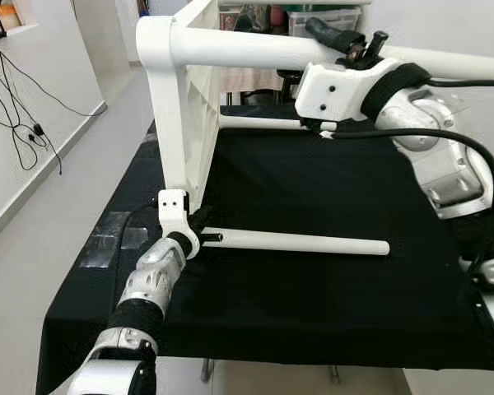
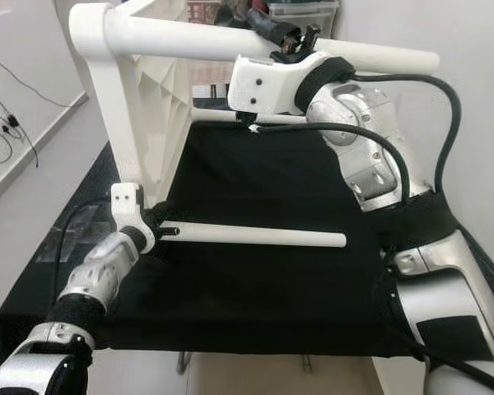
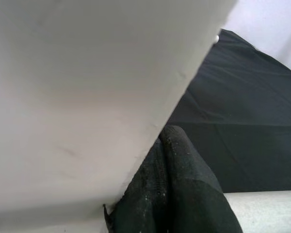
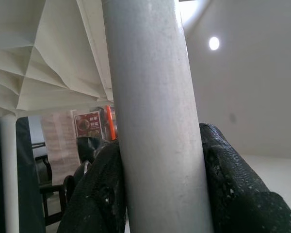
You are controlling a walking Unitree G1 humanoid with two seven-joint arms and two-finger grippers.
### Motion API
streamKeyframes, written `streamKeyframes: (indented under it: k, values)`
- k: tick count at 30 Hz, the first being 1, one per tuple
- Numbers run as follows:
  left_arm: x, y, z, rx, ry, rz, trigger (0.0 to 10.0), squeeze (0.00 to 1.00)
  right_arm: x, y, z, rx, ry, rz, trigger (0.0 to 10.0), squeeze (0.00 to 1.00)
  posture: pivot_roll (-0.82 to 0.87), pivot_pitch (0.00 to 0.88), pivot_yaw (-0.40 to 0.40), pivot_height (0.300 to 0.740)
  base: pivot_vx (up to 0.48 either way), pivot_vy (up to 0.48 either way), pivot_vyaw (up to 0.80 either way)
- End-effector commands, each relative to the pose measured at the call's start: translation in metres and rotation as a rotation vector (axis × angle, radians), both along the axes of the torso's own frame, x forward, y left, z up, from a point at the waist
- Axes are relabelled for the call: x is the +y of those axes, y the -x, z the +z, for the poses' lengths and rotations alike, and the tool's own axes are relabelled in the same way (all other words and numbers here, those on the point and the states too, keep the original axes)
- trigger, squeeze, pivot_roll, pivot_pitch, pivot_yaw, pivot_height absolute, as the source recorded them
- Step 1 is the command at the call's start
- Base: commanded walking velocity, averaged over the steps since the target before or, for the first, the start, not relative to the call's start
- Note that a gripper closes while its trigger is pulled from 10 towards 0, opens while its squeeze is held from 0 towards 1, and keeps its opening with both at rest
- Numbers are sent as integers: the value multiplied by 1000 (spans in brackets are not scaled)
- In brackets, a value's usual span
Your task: Building children table
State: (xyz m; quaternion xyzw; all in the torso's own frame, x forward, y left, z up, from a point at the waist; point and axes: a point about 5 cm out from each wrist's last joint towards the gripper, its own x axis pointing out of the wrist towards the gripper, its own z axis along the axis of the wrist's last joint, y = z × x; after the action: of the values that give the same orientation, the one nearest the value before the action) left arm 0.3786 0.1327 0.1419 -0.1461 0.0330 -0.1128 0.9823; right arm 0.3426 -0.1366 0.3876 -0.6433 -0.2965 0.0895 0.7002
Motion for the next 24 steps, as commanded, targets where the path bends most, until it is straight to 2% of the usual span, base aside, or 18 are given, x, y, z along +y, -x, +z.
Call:
streamKeyframes:
  k: [1, 2, 4, 5, 6, 7, 9, 11, 12, 14, 15, 16, 18, 19, 20, 21, 23, 24]
  values:
    - [27, -4, 2, 4, -18, 86, 10000, 0, 0, 7, 10, -19, -63, 35, 0, 0, -201, 48, 26, 740, 0, 0, 0]
    - [36, -9, 11, -12, -36, 121, 10000, 0, -1, 9, 10, -13, -69, 37, 0, 0, -213, 49, 34, 740, 0, 0, 0]
    - [36, -9, 11, -12, -36, 121, 10000, 0, -1, 9, 10, -13, -69, 37, 0, 0, -213, 49, 34, 740, 0, 0, 0]
    - [50, -14, 22, -34, -53, 174, 10000, 0, -5, 10, 10, -2, -85, 27, 0, 0, -217, 49, 37, 740, 0, 0, 0]
    - [50, -14, 22, -34, -53, 174, 10000, 0, -5, 10, 10, -2, -85, 27, 0, 0, -217, 49, 37, 740, 0, 0, 0]
    - [69, -17, 37, -70, -67, 242, 10000, 0, -14, 10, 9, 7, -116, -14, 0, 0, -216, 47, 36, 740, 0, 0, 0]
    - [97, -19, 61, -127, -72, 326, 10000, 0, -33, 8, 8, 19, -173, -93, 0, 0, -202, 45, 33, 740, 0, 0, 0]
    - [116, -19, 83, -186, -83, 362, 10000, 0, -50, 5, 6, 25, -222, -165, 0, 0, -191, 40, 33, 740, 0, 0, 0]
    - [116, -19, 83, -186, -83, 362, 10000, 0, -50, 5, 6, 25, -222, -165, 0, 0, -191, 40, 33, 740, 0, 0, 0]
    - [133, -16, 118, -289, -149, 366, 10000, 0, -73, 3, -1, 36, -313, -267, 0, 0, -178, 35, 36, 740, 0, 0, 0]
    - [133, -16, 118, -289, -149, 366, 10000, 0, -73, 3, -1, 36, -313, -267, 0, 0, -178, 35, 36, 740, 0, 0, 0]
    - [139, -14, 150, -381, -215, 337, 10000, 0, -87, 2, -11, 58, -438, -329, 0, 0, -151, 24, 36, 740, 0, 0, 0]
    - [139, -14, 150, -381, -215, 337, 10000, 0, -87, 2, -11, 58, -438, -329, 0, 0, -151, 24, 36, 740, 0, 0, 0]
    - [137, -14, 165, -422, -233, 316, 10000, 0, -90, 1, -19, 80, -489, -343, 0, 0, -128, 15, 37, 740, 0, 0, 0]
    - [133, -13, 185, -479, -267, 282, 10000, 0, -91, -1, -33, 147, -608, -335, 0, 0, -104, 3, 38, 740, 0, 0, 0]
    - [133, -13, 185, -479, -267, 282, 10000, 0, -91, -1, -33, 147, -608, -335, 0, 0, -104, 3, 38, 740, 0, 0, 0]
    - [120, -8, 225, -590, -330, 203, 10000, 0, -85, -5, -71, 307, -830, -319, 0, 0, -73, 0, 31, 740, 0, 0, 0]
    - [120, -8, 225, -590, -330, 203, 10000, 0, -85, -5, -71, 307, -830, -319, 0, 0, -73, 0, 31, 740, 0, 0, 0]
